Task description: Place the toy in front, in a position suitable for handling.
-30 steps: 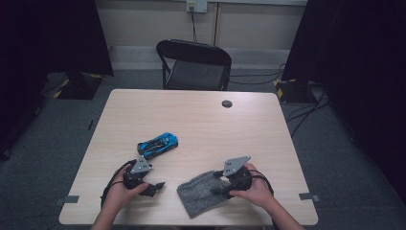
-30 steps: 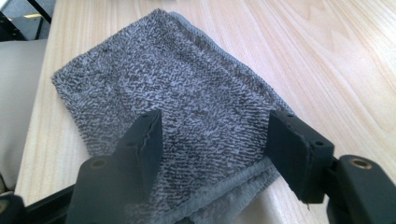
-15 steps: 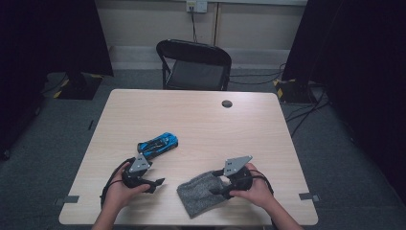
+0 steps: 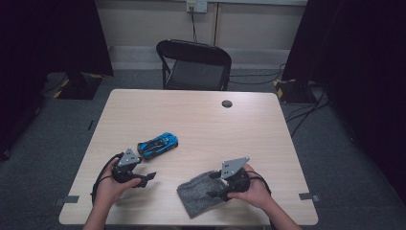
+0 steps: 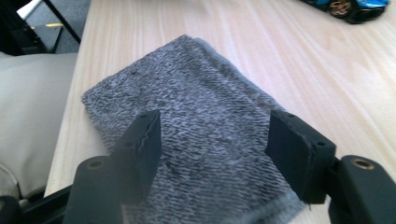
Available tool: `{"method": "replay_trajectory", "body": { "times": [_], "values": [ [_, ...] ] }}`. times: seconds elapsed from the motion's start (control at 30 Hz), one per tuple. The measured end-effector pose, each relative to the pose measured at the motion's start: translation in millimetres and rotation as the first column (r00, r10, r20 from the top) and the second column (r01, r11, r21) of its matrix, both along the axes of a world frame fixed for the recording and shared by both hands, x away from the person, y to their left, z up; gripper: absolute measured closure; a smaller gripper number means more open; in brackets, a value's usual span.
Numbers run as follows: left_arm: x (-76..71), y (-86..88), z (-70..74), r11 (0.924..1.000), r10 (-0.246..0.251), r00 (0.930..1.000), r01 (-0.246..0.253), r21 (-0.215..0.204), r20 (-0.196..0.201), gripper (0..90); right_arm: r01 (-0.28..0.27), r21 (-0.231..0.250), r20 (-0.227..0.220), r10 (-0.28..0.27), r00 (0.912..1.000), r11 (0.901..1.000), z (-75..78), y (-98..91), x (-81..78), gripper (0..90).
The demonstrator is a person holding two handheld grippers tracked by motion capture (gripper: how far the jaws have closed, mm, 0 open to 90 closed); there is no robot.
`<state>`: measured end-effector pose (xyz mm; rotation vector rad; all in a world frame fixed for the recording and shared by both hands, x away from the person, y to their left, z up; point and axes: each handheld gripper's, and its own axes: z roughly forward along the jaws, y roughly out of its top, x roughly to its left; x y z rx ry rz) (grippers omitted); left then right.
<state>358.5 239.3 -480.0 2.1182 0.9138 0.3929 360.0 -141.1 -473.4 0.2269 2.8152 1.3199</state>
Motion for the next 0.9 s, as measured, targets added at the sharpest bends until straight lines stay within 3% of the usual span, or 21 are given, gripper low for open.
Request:
{"method": "replay_trajectory", "body": {
  "times": [0.1, 0.2, 0.37, 0.67, 0.77, 0.9],
  "values": [
    [0.4, 0.8, 0.5, 1.0, 0.003, 1.0, -0.003, 0.001, -0.001, 18.0, -0.016, -0.01, -0.011, 0.016, 0.9998, 0.9998, -3.9, 3.3, -0.9, 36.5],
    [1.9, 3.9, 4.0, 0.9998, 0.011, 0.9999, -0.011, 0.018, 0.011, 17.5, -0.026, -0.056, -0.043, 0.024, 0.9988, 0.9981, -12.6, 7.2, -0.8, 37.6],
    [10.1, 10.7, 11.8, 0.999, 0.041, 0.9986, -0.041, 0.016, 0.034, 17.5, -0.013, -0.081, -0.03, 0.01, 0.9995, 0.9967, -14.7, 7.5, 0.3, 45.0],
    [38.0, 10.9, 17.9, 0.999, 0.024, 0.9992, -0.025, 0.036, 0.031, 17.9, 0.066, -0.099, -0.042, -0.07, 0.9967, 0.9929, -13.2, -16.8, 11.5, 46.1],
    [50.8, 8.9, 19.1, 0.9993, 0.022, 0.9992, -0.023, 0.029, 0.034, 17.9, 0.102, -0.093, -0.051, -0.107, 0.993, 0.9904, -13.5, -29.4, 16.3, 45.8],
    [69.0, 4.2, 19.2, 0.9995, 0.013, 0.9994, -0.014, 0.027, 0.033, 17.9, 0.126, -0.042, -0.092, -0.13, 0.9873, 0.9911, -17.5, -40.0, 20.3, 45.8]
  ]
}}
